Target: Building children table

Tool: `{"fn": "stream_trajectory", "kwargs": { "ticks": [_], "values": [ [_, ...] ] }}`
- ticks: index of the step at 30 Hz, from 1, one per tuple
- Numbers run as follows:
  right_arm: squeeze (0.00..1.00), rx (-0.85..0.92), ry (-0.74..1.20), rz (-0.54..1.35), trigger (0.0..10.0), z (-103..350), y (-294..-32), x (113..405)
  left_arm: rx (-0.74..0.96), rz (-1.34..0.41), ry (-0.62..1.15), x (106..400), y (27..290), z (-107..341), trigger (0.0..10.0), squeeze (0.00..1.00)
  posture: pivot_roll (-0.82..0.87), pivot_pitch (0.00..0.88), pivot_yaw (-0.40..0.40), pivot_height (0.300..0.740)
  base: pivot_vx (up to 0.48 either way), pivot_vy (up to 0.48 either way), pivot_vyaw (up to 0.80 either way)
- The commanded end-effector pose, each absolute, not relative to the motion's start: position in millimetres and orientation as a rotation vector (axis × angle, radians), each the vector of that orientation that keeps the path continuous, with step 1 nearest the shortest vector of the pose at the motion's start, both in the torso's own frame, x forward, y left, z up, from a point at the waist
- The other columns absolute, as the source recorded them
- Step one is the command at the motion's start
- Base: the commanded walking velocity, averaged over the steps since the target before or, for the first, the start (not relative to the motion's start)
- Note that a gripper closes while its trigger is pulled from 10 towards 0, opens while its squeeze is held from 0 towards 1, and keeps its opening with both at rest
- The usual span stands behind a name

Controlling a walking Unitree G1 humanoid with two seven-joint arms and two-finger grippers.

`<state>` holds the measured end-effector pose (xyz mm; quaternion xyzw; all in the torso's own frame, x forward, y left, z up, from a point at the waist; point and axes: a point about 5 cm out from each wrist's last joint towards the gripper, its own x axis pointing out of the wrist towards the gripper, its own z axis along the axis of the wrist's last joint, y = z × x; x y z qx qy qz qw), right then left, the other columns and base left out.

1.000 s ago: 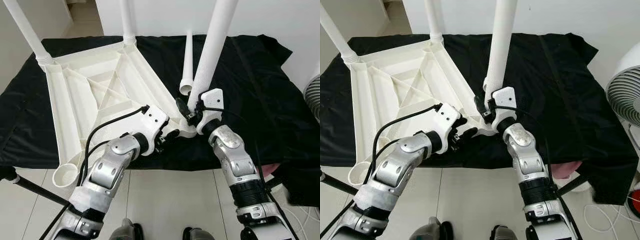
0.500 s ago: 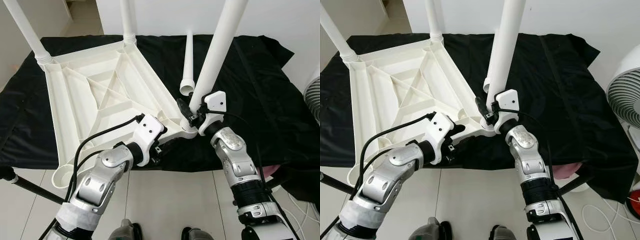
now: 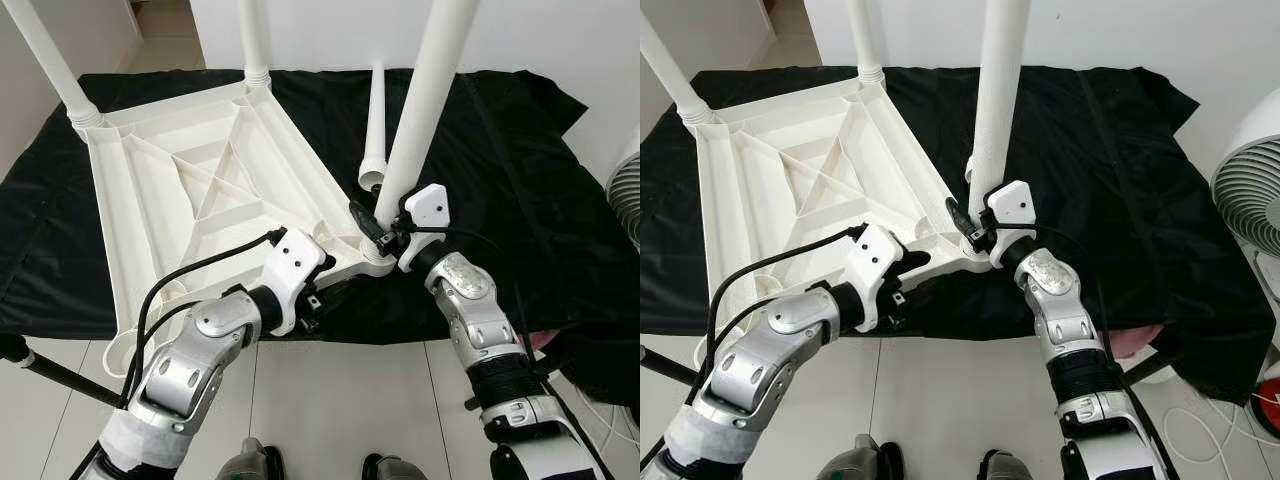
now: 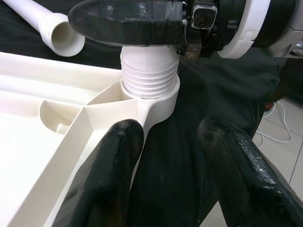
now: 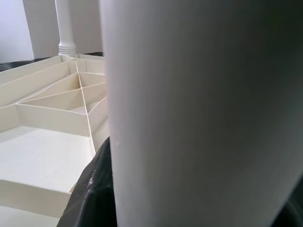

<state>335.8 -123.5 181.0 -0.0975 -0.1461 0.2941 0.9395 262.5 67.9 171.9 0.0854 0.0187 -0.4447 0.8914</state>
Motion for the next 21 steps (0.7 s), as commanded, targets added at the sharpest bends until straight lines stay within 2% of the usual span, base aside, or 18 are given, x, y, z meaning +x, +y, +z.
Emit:
{"fn": "stream_trajectory", "kwargs": {
  "ticks": [1,21],
  "values": [
    [0.00,-0.225,-0.240,0.618,10.0,169.7,-127.1,336.6,0.169,-0.986,0.048,256.9,66.1,172.9,10.0,0.00,-0.03,0.114,0.045,0.740,0.000,0.000,0.00],
    [0.00,-0.263,-0.255,0.663,10.0,164.6,-128.5,334.0,0.170,-0.992,0.060,253.5,68.5,173.6,10.0,0.00,-0.01,0.097,0.048,0.740,0.000,0.000,0.00]
  ]
}}
